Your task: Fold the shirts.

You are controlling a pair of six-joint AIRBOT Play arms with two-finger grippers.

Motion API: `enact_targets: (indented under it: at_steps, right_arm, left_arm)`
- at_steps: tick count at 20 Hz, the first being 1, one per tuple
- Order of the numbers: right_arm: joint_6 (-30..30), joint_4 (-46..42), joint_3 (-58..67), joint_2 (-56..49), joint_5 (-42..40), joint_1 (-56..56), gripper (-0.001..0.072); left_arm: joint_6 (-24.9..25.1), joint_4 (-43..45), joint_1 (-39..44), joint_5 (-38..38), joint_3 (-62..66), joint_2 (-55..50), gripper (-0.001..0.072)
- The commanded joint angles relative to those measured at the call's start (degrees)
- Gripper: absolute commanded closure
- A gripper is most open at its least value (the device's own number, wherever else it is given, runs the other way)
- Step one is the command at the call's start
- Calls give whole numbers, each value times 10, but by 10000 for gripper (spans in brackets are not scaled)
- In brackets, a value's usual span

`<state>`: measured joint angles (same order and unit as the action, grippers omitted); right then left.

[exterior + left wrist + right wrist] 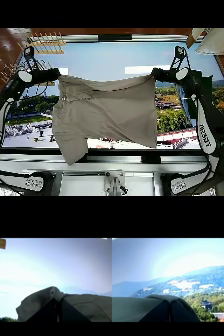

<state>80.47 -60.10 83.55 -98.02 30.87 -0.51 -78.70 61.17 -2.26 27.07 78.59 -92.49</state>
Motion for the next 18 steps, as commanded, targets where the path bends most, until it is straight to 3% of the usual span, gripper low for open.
enact_targets:
  at_steps: [1,4,7,10,12,14,18]
  right_arm:
    - [-1,12,0,-28,-37,0,631]
    - [-2,8,0,-3,22,-5,631]
    - [9,-2,0,28,159,-13,631]
    - [16,-28,-1,32,326,-12,631]
    - [31,-83,-1,32,389,-12,631]
    - [48,-119,-1,33,407,-20,631]
    - [59,-127,-1,32,411,-35,631]
  left_arm:
    - [0,-19,0,-66,2,-54,676]
    - [19,-17,-6,23,11,-46,676]
    - [100,-16,-30,219,48,-31,676]
    - [102,-8,-62,419,72,-27,677]
    - [110,42,-78,514,70,-27,678]
    - [110,82,-91,565,69,-27,678]
    - [110,83,-103,574,69,-30,678]
